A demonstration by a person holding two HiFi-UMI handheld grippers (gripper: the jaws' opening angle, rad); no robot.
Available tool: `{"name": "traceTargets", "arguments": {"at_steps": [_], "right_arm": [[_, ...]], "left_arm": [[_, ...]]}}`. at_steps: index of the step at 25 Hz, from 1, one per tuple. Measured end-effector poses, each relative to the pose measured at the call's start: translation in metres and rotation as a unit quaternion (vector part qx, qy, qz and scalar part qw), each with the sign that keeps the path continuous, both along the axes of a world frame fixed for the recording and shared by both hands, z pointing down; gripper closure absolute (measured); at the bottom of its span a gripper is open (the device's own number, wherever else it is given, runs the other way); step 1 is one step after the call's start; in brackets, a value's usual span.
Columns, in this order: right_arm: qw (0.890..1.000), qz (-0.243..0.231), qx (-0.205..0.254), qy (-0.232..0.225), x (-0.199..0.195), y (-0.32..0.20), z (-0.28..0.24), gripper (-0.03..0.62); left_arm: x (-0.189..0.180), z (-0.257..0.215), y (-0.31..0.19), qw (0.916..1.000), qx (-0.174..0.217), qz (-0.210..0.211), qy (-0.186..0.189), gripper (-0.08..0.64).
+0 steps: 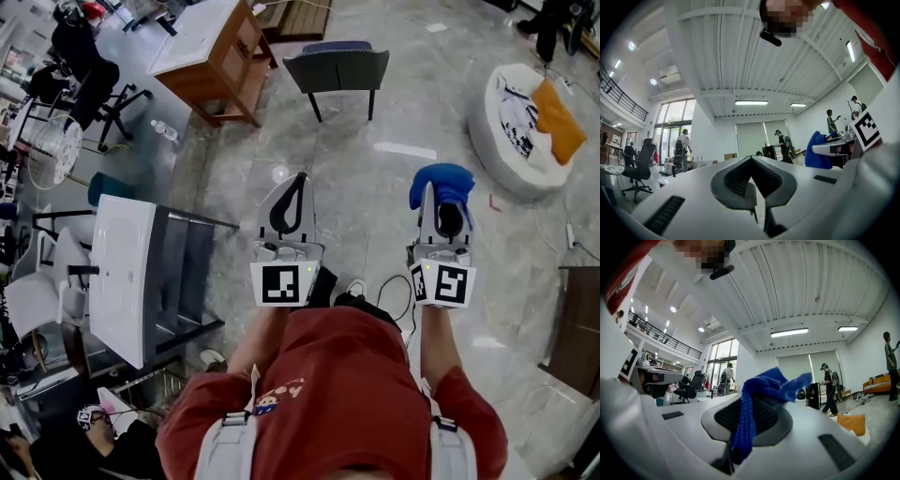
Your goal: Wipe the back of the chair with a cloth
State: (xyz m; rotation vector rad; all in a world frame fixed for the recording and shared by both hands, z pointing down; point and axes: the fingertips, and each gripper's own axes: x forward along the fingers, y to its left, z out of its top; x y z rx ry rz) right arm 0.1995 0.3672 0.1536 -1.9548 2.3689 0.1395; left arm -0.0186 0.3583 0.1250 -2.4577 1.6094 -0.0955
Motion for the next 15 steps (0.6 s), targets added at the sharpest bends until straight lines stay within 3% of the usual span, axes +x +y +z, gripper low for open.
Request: {"name": "traceTargets", "arguments": {"at_steps": [7, 15], "right_arm": [[1.000, -0.007, 0.002, 0.009, -0.014, -0.032, 0.003, 0.537], [1.000, -0.002, 0.001, 0.026, -0.040, -0.100, 0.004, 0.537]], "left_arm": [[-0.008, 0.011, -0.029, 0.9998, -0.012, -0.002, 0.016, 0.546], [-0.035, 0.018, -0.103, 0.9995, -0.009, 0.001, 0.031, 0.548]]}}
